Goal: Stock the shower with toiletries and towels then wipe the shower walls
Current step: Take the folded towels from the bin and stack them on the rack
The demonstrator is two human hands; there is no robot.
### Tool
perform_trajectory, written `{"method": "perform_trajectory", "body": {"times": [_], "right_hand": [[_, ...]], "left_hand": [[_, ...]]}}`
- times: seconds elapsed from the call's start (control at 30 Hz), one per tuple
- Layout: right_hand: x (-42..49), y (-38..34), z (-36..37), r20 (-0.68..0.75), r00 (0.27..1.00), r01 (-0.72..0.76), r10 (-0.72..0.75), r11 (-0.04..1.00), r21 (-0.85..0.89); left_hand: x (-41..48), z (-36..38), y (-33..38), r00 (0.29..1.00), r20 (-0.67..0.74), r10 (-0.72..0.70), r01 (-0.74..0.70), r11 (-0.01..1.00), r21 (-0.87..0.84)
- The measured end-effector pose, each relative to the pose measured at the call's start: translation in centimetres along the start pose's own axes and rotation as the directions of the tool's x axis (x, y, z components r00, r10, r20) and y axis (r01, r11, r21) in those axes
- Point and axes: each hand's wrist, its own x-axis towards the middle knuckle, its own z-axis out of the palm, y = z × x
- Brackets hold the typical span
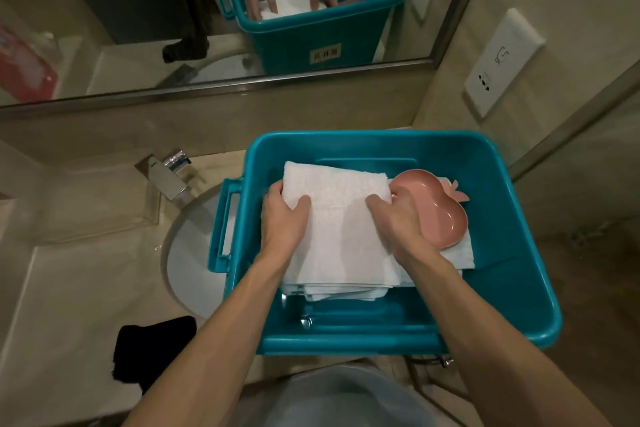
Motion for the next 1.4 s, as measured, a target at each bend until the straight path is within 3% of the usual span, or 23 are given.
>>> {"method": "perform_trajectory", "body": {"times": [0.23,0.43,0.53,0.67,0.73,0.77,0.87,0.93,1.03,1.4], "right_hand": [[0.1,-0.8,-1.6,0.060,0.998,-0.031,0.022,0.987,0.155],[-0.3,-0.3,-2.5,0.043,0.998,0.030,-0.039,0.981,0.192],[-0.2,0.4,-2.8,0.031,0.997,0.060,-0.065,0.985,0.160],[0.3,1.6,-3.0,0.060,0.997,0.048,-0.049,0.999,0.007],[0.5,2.0,-3.0,0.072,0.995,0.065,-0.062,0.997,-0.037],[0.5,2.1,-3.0,0.065,0.995,0.074,-0.071,0.996,-0.041],[0.5,2.2,-3.1,0.006,0.997,0.081,-0.081,0.997,-0.010],[0.6,2.2,-3.2,-0.035,0.998,0.045,-0.044,0.999,0.023],[0.6,2.1,-3.4,-0.034,0.999,-0.003,0.005,0.998,0.058],[0.2,1.5,-3.7,-0.007,0.999,-0.036,0.036,0.995,0.096]], "left_hand": [[-1.3,-0.1,0.5,0.998,-0.053,-0.015,0.009,0.994,-0.108],[-1.7,0.2,0.6,0.982,-0.127,0.137,-0.133,0.990,0.041],[-1.8,-0.3,0.8,0.987,-0.060,0.148,-0.142,0.985,0.097],[-1.3,-1.4,1.1,0.985,0.169,0.022,-0.081,0.934,0.348],[-1.5,-1.8,1.5,0.976,0.216,-0.007,-0.086,0.905,0.416],[-1.7,-2.0,1.8,0.974,0.225,0.001,-0.091,0.916,0.390],[-2.9,-2.3,2.7,0.949,0.316,0.022,-0.042,0.997,0.058],[-3.7,-2.4,3.4,0.920,0.390,0.033,-0.006,0.997,-0.071],[-4.1,-2.2,4.0,0.904,0.421,0.076,-0.042,0.995,-0.088],[-1.2,-2.3,4.1,0.919,0.388,0.068,-0.117,0.988,0.103]]}}
